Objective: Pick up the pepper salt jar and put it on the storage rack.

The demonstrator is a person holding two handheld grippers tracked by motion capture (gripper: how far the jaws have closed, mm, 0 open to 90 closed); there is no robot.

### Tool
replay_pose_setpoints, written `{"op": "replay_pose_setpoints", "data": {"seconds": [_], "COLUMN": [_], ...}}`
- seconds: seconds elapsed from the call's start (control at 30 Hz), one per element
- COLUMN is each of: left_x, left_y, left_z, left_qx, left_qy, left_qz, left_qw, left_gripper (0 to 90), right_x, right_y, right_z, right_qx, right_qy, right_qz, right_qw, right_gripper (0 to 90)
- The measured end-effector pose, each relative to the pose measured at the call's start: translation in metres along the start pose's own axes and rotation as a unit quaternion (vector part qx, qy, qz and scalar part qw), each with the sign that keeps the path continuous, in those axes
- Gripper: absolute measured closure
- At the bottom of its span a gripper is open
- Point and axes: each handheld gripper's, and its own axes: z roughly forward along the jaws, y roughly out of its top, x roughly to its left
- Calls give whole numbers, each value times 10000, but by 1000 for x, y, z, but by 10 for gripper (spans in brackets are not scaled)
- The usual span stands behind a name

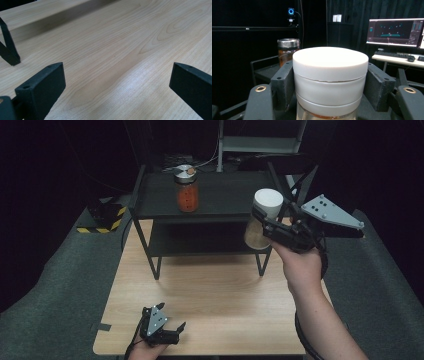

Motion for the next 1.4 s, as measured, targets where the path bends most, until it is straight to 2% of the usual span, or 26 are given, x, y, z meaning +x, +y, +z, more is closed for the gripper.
{"op": "replay_pose_setpoints", "data": {"seconds": [0.27, 0.47, 0.53, 1.07, 1.4], "left_x": [1, 2, 3, 5, 5], "left_y": [1, 1, 0, -1, -3], "left_z": [-1, -1, -2, -3, -3], "left_qx": [69, 77, 60, 12, -40], "left_qy": [-14, -23, -36, -63, -72], "left_qz": [-11, -19, -44, -97, -135], "left_qw": [10000, 10000, 10000, 9999, 9999], "left_gripper": [7, 7, 7, 6, 6], "right_x": [2, -2, -3, -6, -4], "right_y": [11, 13, 15, 24, 28], "right_z": [18, 32, 41, 76, 101], "right_qx": [2, -44, -26, -25, 91], "right_qy": [-133, -163, -195, -315, -423], "right_qz": [-117, 16, 7, -13, -152], "right_qw": [9998, 9999, 9998, 9995, 9989], "right_gripper": [335, 335, 335, 334, 334]}}
